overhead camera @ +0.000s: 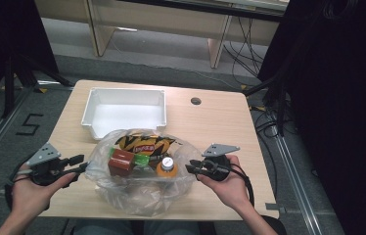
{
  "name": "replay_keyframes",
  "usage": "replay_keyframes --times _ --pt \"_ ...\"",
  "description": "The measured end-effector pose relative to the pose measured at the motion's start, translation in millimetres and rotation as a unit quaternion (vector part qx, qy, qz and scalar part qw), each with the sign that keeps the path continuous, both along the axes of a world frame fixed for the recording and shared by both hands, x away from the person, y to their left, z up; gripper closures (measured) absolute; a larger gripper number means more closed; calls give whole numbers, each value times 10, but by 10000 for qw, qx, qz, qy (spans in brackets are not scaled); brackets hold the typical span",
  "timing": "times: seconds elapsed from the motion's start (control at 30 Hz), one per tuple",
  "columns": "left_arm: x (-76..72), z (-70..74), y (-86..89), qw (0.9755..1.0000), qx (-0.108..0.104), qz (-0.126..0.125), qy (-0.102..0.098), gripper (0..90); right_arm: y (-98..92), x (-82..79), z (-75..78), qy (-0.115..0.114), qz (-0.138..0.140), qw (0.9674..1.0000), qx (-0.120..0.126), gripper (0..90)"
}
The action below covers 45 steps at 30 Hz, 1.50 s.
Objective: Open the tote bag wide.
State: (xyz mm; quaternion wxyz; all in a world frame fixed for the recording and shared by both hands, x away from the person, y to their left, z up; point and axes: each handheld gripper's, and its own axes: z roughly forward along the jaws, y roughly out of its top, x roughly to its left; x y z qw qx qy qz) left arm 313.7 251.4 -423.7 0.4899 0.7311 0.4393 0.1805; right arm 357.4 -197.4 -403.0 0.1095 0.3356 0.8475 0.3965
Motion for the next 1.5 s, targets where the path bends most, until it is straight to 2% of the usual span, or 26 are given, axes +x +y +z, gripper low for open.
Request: replay_keyframes --times 0.2,0.23,0.3,0.33,0.4,0.47,0.5,0.6,0.67,0.77,0.83,0.87,0.9,0.93,1.03,1.07,1.1,1.13,1.17,1.2,1.27,1.33,1.4,1.43,1.47,1.5 --pt "-144 218 76 9993 -28 -150 -348 474 -36 -156 194 -291 20 9994 179 694" --pt "-154 245 84 9990 -115 -193 -392 468 -46 -167 223 -396 66 9990 192 691" --pt "-173 320 93 9985 -167 -219 -474 461 -55 -208 297 -363 7 9989 303 683" --pt "-173 320 93 9985 -167 -219 -474 461 -55 -208 297 -363 7 9989 303 683" --pt "-169 460 85 9970 -311 -325 -623 460 -62 -226 388 -537 40 9976 429 669" --pt "-166 525 71 9962 -320 -351 -727 458 -60 -235 425 -536 43 9975 460 663" --pt "-158 610 39 9952 -333 -398 -830 457 -61 -241 503 -672 55 9963 524 646" --pt "-142 719 -7 9940 -312 -511 -911 453 -55 -258 587 -721 80 9956 597 635" --pt "-137 790 -38 9931 -308 -600 -959 452 -60 -251 657 -931 117 9937 611 626" --pt "-117 876 -83 9921 -357 -662 -1004 453 -68 -240 754 -1085 159 9912 738 615" --pt "-68 938 -126 9913 -359 -699 -1052 453 -62 -233 803 -1005 68 9916 806 602" --pt "-27 967 -153 9911 -367 -720 -1055 452 -61 -191 821 -1152 100 9902 783 598" --pt "76 1015 -210 9926 -321 -744 -902 447 -48 -141 846 -1150 16 9901 801 587" --pt "76 1015 -210 9926 -321 -744 -902 435 -48 -141 846 -1150 16 9901 801 587" --pt "338 1057 -365 9947 -156 -891 -483 416 10 104 865 -904 -45 9932 731 518" --pt "338 1057 -365 9947 -156 -891 -483 403 10 104 865 -904 -45 9932 731 518" --pt "500 1023 -432 9947 53 -1029 -58 374 43 263 823 -814 5 9944 673 481" --pt "500 1023 -432 9947 53 -1029 -58 362 57 305 808 -596 33 9964 601 464" --pt "575 987 -448 9941 86 -1078 131 362 57 305 808 -596 33 9964 601 464" --pt "713 901 -444 9925 199 -1119 453 375 107 433 715 -310 62 9980 550 443" --pt "781 834 -416 9925 272 -1059 551 425 112 538 632 -36 163 9993 321 441" --pt "829 755 -371 9915 269 -1066 690 514 100 615 551 71 118 9998 160 497" --pt "851 675 -341 9900 318 -1128 791 596 101 652 470 94 133 9997 162 614" --pt "860 636 -329 9887 377 -1184 834 645 96 656 452 218 76 9997 96 674" --pt "865 597 -326 9885 371 -1175 874 679 105 674 400 132 51 9998 169 726" --pt "872 564 -319 9887 368 -1152 891 722 98 673 401 235 57 9997 50 763"
